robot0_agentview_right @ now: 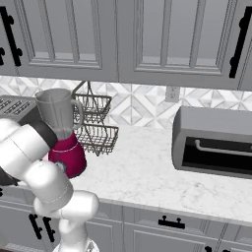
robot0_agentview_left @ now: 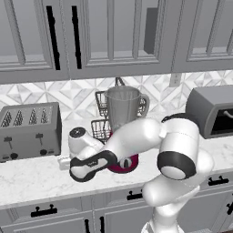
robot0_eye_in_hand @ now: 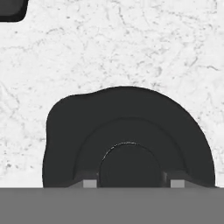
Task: Close the lid blender by securely placing the lid on top.
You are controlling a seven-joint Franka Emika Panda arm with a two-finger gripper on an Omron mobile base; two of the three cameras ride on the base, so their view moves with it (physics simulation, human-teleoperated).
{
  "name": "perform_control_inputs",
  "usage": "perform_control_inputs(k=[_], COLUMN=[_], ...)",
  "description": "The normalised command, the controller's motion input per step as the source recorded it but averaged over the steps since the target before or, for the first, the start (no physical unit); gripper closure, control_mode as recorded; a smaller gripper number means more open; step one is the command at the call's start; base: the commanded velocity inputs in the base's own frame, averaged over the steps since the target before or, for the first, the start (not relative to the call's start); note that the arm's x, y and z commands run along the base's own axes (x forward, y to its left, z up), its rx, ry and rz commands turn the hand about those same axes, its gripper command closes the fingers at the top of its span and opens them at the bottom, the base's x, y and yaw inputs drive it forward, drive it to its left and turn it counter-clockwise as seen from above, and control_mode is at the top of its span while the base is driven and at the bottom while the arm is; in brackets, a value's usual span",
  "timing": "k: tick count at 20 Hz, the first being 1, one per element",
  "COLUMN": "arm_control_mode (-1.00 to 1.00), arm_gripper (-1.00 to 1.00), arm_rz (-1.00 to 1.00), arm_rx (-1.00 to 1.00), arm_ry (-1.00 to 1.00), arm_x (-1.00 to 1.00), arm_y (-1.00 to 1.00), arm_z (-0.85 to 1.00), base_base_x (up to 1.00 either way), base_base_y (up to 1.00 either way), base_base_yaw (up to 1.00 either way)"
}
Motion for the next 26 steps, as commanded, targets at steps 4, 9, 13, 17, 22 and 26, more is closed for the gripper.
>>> perform_control_inputs(k=[4,9,13,17,22,26], arm_control_mode=[-1.00,-1.00,-1.00,-1.00,-1.00,-1.00], arm_gripper=[1.00,1.00,1.00,1.00,1.00,1.00], arm_rz=[-0.12,-0.09,-0.07,-0.05,0.00,0.00], arm_rx=[-0.10,-0.14,-0.13,-0.09,-0.01,0.00], arm_ry=[-0.22,-0.18,-0.06,0.00,0.00,0.00], arm_x=[-0.78,-0.48,-0.16,0.00,0.00,-0.02], arm_y=[0.16,0.08,0.00,0.00,0.00,0.00], arm_z=[0.97,1.00,1.00,1.00,1.00,1.00], base_base_x=[0.00,0.00,0.00,0.00,0.00,0.00], base_base_y=[0.00,0.00,0.00,0.00,0.00,0.00], base_base_yaw=[0.00,0.00,0.00,0.00,0.00,0.00])
